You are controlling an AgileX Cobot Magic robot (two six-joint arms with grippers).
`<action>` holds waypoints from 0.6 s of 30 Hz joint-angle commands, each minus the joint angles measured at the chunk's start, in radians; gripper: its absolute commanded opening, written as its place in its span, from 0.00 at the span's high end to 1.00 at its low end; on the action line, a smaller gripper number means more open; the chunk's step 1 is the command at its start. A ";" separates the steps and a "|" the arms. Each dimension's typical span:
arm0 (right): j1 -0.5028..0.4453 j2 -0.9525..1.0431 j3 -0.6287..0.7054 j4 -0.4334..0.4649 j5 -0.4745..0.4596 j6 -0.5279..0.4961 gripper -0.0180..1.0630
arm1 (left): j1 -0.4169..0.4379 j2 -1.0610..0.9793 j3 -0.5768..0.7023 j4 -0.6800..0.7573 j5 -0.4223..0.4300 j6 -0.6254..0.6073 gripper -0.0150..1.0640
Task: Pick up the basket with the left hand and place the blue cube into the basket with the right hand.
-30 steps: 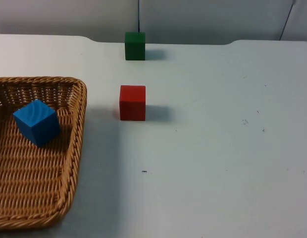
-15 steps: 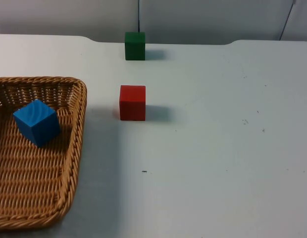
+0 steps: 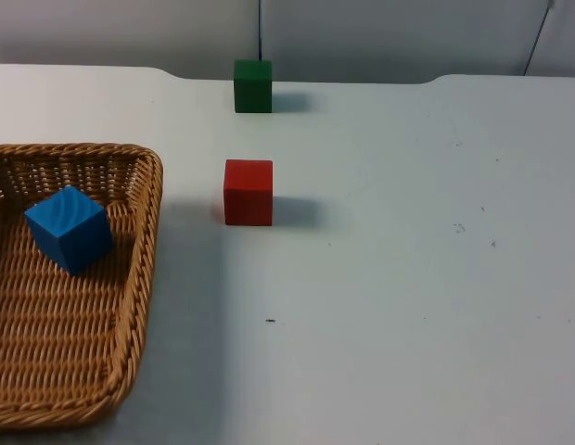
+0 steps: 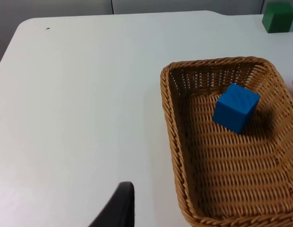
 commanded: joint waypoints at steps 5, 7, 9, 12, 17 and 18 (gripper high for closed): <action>0.005 -0.004 0.007 -0.002 0.000 0.005 0.37 | -0.002 -0.005 0.001 -0.006 -0.010 -0.005 0.01; 0.005 -0.004 0.009 0.003 0.000 -0.015 0.35 | -0.002 -0.005 0.001 -0.006 -0.010 -0.005 0.01; 0.005 -0.004 0.009 0.015 0.000 -0.031 0.29 | -0.002 -0.005 0.001 -0.006 -0.010 -0.005 0.01; 0.005 -0.004 0.009 0.032 0.002 -0.044 0.19 | -0.002 -0.005 0.001 -0.006 -0.010 -0.005 0.01; 0.005 -0.004 0.009 0.032 0.002 -0.049 0.05 | -0.002 -0.005 0.001 -0.006 -0.010 -0.005 0.01; 0.005 -0.004 0.009 0.032 0.002 -0.049 0.04 | -0.002 -0.005 0.001 -0.006 -0.010 -0.005 0.01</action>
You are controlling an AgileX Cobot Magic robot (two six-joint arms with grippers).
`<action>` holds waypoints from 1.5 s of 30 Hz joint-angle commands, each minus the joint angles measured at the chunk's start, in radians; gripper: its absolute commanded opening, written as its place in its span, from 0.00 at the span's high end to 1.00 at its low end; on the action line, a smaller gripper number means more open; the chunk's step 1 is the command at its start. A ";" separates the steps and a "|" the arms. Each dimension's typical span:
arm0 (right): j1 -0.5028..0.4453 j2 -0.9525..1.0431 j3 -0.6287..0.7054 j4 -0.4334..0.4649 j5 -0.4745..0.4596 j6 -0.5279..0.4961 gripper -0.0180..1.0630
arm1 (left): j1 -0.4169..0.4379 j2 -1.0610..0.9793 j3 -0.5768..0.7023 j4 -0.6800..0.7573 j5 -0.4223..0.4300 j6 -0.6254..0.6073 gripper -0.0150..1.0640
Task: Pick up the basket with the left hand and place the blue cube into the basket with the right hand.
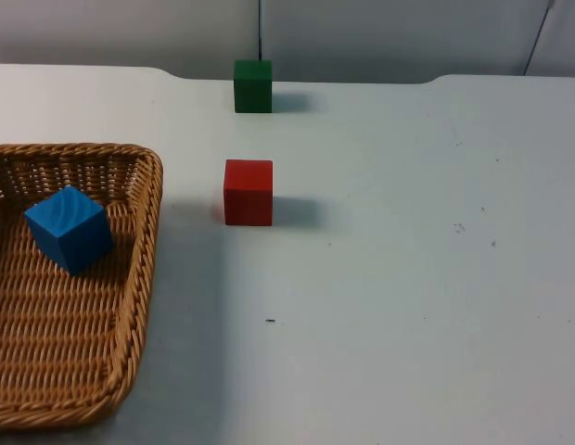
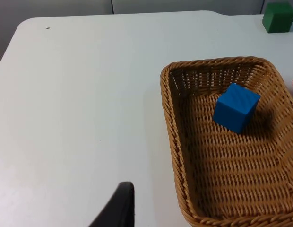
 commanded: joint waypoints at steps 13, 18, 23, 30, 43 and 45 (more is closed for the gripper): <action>0.005 -0.004 0.006 0.015 -0.002 -0.009 0.03 | -0.002 -0.005 0.001 -0.006 -0.010 -0.005 0.01; 0.005 -0.004 0.006 0.015 0.000 -0.005 0.03 | -0.002 -0.005 0.001 -0.006 -0.008 -0.006 0.01; 0.005 -0.004 0.006 0.022 0.007 -0.005 0.03 | -0.002 -0.005 0.001 -0.006 -0.008 -0.006 0.01; 0.005 -0.004 0.006 0.022 -0.001 -0.005 0.03 | -0.002 -0.005 0.001 -0.006 -0.008 -0.006 0.01; -0.241 -0.004 0.006 0.038 -0.001 -0.009 0.03 | -0.002 -0.005 0.001 -0.006 -0.008 -0.006 0.01; -0.284 -0.004 0.006 0.038 -0.001 -0.009 0.03 | -0.002 -0.005 0.001 -0.006 -0.008 -0.006 0.01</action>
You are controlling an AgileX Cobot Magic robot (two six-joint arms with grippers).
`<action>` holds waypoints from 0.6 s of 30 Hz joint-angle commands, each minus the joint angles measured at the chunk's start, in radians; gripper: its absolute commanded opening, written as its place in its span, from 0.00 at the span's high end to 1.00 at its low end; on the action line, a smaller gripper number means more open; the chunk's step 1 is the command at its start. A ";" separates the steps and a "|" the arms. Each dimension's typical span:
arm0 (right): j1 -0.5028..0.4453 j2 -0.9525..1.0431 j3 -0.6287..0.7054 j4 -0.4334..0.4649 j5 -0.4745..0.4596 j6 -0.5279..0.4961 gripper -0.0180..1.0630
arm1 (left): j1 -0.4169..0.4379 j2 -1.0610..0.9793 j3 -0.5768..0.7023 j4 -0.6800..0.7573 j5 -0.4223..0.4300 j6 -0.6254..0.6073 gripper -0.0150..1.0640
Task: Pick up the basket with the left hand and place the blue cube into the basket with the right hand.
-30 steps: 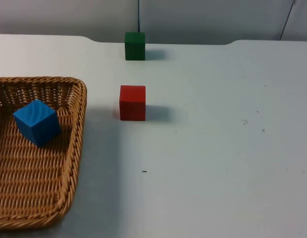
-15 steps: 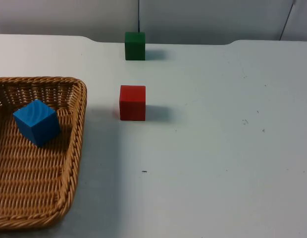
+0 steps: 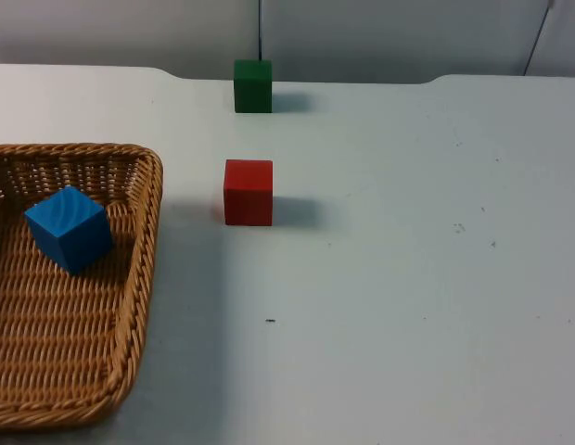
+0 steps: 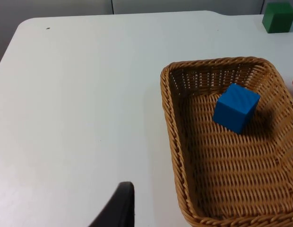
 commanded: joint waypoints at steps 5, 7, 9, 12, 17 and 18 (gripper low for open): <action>-0.207 -0.004 0.006 0.003 -0.008 -0.007 0.03 | -0.002 -0.005 0.001 -0.006 -0.008 -0.006 0.01; -0.309 -0.004 0.006 0.003 -0.008 -0.007 0.03 | -0.002 -0.005 0.001 -0.006 -0.008 -0.006 0.01; -0.351 -0.004 0.006 0.003 -0.008 -0.007 0.03 | -0.002 -0.005 0.001 -0.006 -0.008 -0.006 0.01; -0.451 -0.004 0.006 0.003 -0.008 -0.007 0.03 | -0.002 -0.005 0.001 -0.006 -0.008 -0.006 0.01; -0.544 -0.004 0.006 0.003 -0.008 -0.007 0.03 | -0.002 -0.005 0.001 -0.006 -0.008 -0.006 0.01; -0.566 -0.004 0.006 0.003 -0.008 -0.007 0.03 | -0.002 -0.005 0.001 -0.006 -0.008 -0.006 0.01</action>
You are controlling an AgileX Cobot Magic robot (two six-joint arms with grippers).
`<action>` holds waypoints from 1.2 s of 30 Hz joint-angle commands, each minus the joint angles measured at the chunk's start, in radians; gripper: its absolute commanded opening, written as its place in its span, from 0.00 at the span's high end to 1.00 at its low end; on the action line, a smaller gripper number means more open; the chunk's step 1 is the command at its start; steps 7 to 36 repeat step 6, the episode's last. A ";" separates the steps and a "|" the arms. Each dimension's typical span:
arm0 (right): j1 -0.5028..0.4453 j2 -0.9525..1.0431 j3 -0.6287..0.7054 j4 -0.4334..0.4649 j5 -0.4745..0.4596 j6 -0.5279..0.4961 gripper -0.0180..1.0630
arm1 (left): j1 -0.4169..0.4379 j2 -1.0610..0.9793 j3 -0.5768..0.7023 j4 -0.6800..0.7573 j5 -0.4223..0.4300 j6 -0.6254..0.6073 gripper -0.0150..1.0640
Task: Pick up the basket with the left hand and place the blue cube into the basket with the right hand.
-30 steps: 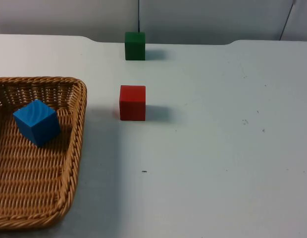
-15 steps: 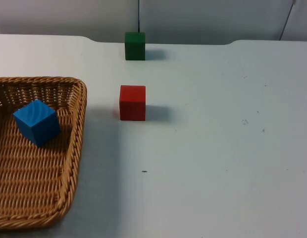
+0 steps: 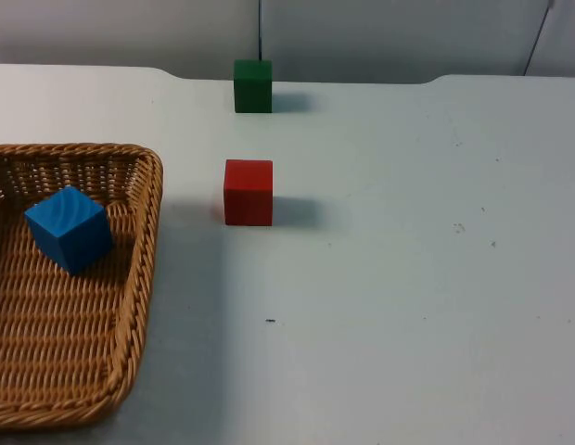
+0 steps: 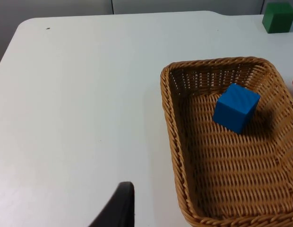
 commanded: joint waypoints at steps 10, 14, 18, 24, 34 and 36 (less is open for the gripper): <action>-0.097 -0.004 0.006 0.001 -0.008 -0.007 0.03 | -0.002 -0.005 0.001 -0.006 -0.008 -0.006 0.01; -0.097 -0.004 0.006 0.001 -0.008 -0.007 0.03 | -0.002 -0.005 0.001 -0.006 -0.008 -0.006 0.01; -0.097 -0.004 0.006 0.001 -0.008 -0.007 0.03 | -0.002 -0.005 0.001 -0.006 -0.008 -0.006 0.01; -0.097 -0.004 0.006 0.001 -0.008 -0.007 0.03 | -0.002 -0.005 0.001 -0.006 -0.008 -0.006 0.01; -0.097 -0.004 0.006 0.001 -0.008 -0.007 0.03 | -0.002 -0.005 0.001 -0.006 -0.008 -0.006 0.01; -0.097 -0.004 0.006 0.001 -0.008 -0.007 0.03 | -0.002 -0.005 0.001 -0.006 -0.008 -0.006 0.01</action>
